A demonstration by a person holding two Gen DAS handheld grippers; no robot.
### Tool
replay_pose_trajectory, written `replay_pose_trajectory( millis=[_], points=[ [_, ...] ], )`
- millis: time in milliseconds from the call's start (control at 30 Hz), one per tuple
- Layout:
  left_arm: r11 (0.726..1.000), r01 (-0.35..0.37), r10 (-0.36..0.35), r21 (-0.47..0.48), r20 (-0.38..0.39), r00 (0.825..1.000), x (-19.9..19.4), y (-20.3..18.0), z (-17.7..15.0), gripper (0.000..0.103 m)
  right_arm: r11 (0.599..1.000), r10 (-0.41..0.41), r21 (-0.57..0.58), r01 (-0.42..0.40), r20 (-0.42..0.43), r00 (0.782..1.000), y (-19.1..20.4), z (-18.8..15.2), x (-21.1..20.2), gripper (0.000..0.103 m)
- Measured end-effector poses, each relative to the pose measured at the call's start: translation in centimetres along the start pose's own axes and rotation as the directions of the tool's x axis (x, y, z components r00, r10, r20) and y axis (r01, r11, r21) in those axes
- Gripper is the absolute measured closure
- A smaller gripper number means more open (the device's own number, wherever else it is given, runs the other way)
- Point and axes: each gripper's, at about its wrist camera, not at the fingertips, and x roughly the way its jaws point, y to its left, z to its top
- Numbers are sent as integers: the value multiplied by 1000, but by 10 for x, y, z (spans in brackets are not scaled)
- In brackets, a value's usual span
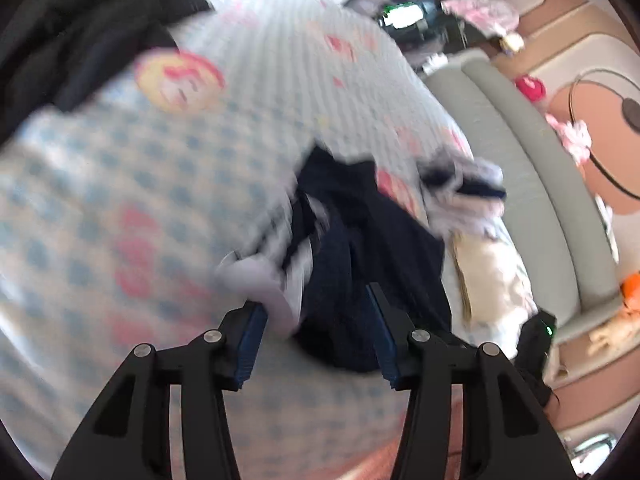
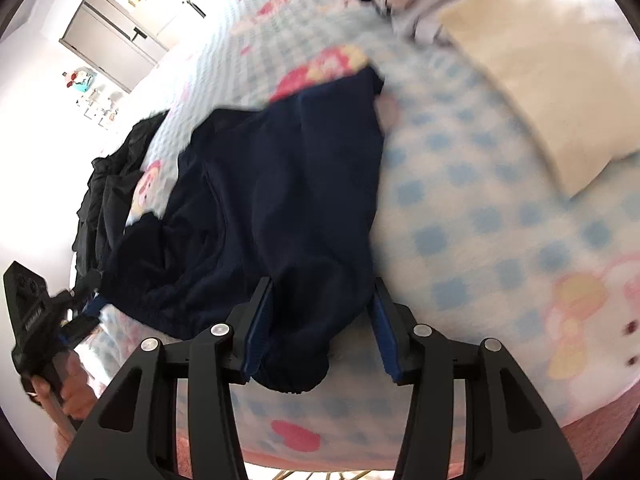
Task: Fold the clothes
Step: 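Lay the navy garment flat on the sheet, holding the waistband with both tools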
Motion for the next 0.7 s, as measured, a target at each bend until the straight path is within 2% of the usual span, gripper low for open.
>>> replay_pose_trajectory(
  millis=[33, 100, 200, 267, 333, 367, 400, 433, 467, 500, 567, 600, 700],
  points=[
    [1000, 5, -5, -15, 19, 1000, -5, 3, 5, 53, 1000, -15, -5, 16, 20, 1000, 0, 2, -5, 51],
    [1000, 5, -5, -31, -1, 1000, 0, 9, 8, 53, 1000, -29, 0, 29, 36, 999, -2, 5, -8, 46],
    [1000, -26, 27, 14, -85, 996, 23, 9, 1, 53, 1000, -10, 25, 10, -21, 1000, -6, 1, 4, 46],
    [997, -55, 65, 61, -161, 985, 43, 8, -10, 53, 1000, 2, 17, -1, -48, 999, -4, -5, 12, 46],
    [991, -95, 112, 91, -201, 973, 62, 11, -19, 52, 1000, 6, -8, -7, -75, 997, 1, -11, 19, 43],
    [990, -111, 127, 90, -211, 969, 69, 13, -21, 52, 1000, 10, -14, -11, -87, 996, 0, -13, 23, 36],
    [989, -124, 140, 86, -220, 966, 75, 15, -23, 55, 1000, 15, -17, -17, -96, 995, -1, -14, 27, 32],
    [986, -140, 156, 85, -214, 964, 76, 14, -23, 63, 1000, 14, -20, -16, -108, 994, -2, -15, 31, 32],
    [986, -143, 159, 87, -205, 966, 74, 10, -22, 75, 999, 2, -33, -6, -116, 993, -1, -16, 34, 38],
    [987, -127, 142, 93, -183, 973, 67, 3, -20, 84, 998, -2, -63, -5, -109, 994, 5, -17, 32, 63],
    [986, -101, 115, 130, -110, 987, 44, -18, -14, 87, 993, 22, -113, -30, -73, 997, 15, -16, 20, 87],
    [985, -89, 101, 150, -72, 992, 32, -28, -10, 88, 991, 42, -127, -48, -48, 998, 19, -15, 12, 94],
    [982, -30, 27, 185, 16, 1000, -5, -52, 1, 90, 989, 104, -106, -100, 35, 994, 25, -5, -19, 96]
  ],
)
